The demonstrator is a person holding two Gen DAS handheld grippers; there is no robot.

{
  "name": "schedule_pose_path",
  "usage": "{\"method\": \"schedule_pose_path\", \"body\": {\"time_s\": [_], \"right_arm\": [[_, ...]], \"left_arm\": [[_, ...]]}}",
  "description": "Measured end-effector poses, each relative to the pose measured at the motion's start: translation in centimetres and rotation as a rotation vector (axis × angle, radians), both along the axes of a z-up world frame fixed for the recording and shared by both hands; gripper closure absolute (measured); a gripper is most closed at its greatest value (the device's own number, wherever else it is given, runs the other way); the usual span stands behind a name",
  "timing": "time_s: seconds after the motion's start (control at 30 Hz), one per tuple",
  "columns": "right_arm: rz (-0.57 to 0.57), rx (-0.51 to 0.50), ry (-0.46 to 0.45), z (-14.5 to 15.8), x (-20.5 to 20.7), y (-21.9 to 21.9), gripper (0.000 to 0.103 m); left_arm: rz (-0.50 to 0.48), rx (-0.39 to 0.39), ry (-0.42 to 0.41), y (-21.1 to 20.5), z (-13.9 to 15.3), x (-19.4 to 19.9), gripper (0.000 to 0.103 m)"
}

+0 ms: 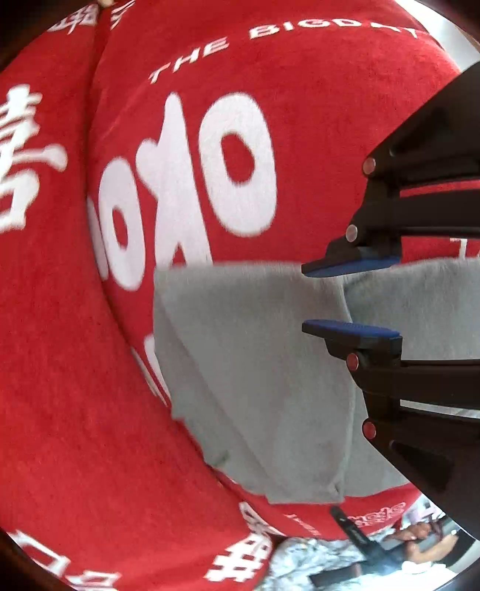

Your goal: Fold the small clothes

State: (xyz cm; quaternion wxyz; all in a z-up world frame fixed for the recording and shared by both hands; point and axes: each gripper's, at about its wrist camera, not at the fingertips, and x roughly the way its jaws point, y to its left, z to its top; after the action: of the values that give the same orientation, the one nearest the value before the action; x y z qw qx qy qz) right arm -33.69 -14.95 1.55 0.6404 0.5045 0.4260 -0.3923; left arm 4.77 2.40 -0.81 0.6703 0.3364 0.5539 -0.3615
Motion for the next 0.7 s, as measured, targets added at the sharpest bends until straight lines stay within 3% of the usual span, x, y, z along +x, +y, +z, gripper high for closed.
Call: {"method": "schedule_pose_path", "body": {"time_s": [0.1, 0.17, 0.27, 0.53, 0.6, 0.67, 0.7], "right_arm": [[0.008, 0.039, 0.056, -2.1, 1.1, 0.3, 0.077], [-0.008, 0.044, 0.057, -2.4, 0.6, 0.7, 0.085], [-0.053, 0.058, 0.037, -1.2, -0.5, 1.4, 0.084], [-0.038, 0.090, -0.021, 3.3, -0.7, 5.9, 0.080], [-0.022, 0.088, -0.022, 4.5, -0.2, 7.1, 0.077], [-0.018, 0.089, -0.023, 5.7, 0.2, 8.4, 0.059], [-0.019, 0.094, -0.030, 6.3, 0.2, 8.9, 0.058]], "left_arm": [[0.002, 0.051, 0.014, -0.2, -1.9, -0.3, 0.090], [0.001, 0.059, 0.014, 0.4, -2.2, -0.7, 0.090], [-0.013, 0.073, 0.052, 1.6, -1.7, -1.0, 0.090], [-0.077, 0.142, 0.087, 4.9, 1.7, -3.8, 0.090], [-0.102, 0.146, 0.091, 5.5, 3.1, -4.7, 0.090], [-0.121, 0.158, 0.105, 6.0, 4.4, -5.5, 0.090], [-0.122, 0.159, 0.111, 6.1, 4.8, -5.7, 0.090]]}}
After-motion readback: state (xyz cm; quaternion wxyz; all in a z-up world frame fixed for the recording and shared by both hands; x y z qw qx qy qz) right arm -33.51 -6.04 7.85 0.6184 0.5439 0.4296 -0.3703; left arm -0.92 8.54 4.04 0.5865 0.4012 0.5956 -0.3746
